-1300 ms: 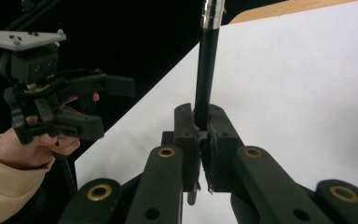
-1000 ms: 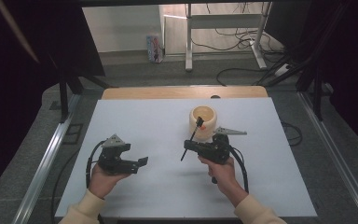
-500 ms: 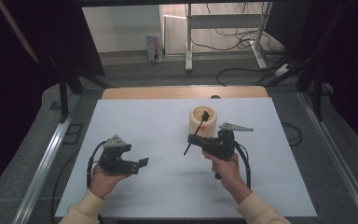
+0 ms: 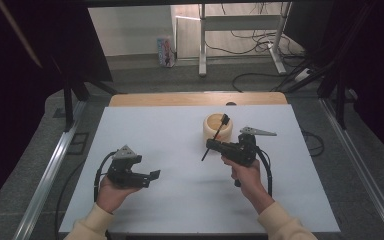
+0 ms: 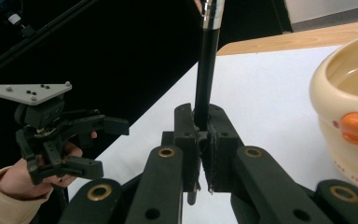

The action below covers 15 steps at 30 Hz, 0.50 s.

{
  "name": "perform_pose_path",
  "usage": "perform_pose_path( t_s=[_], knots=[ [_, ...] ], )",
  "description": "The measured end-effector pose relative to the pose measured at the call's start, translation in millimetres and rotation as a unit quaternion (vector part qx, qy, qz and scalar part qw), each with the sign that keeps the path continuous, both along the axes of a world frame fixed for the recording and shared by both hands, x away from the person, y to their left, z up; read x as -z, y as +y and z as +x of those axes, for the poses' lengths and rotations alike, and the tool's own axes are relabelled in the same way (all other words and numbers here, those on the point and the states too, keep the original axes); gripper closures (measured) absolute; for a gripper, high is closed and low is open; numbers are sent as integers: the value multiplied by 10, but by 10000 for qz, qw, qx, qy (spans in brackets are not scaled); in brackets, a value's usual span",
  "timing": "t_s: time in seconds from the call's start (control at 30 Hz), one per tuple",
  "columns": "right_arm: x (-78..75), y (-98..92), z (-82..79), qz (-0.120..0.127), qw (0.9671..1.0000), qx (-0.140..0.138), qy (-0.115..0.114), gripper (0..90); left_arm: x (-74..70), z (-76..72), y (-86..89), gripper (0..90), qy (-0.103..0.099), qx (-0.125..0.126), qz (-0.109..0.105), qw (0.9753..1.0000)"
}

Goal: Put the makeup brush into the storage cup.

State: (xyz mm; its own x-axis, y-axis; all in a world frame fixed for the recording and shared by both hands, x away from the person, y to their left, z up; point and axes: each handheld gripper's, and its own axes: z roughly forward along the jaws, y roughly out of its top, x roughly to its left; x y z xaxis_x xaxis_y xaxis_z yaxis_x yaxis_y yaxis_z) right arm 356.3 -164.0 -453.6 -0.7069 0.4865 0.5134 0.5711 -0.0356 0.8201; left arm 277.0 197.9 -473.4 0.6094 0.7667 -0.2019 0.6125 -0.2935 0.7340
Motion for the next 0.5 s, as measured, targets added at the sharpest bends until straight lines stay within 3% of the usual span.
perform_pose_path(
  t_s=[0.5],
  knots=[
    [-129, -124, 198, 57, 9998, 148, -82, 841, 9, -6, 12, 83, -1, 18, 16, 10000]
  ],
)
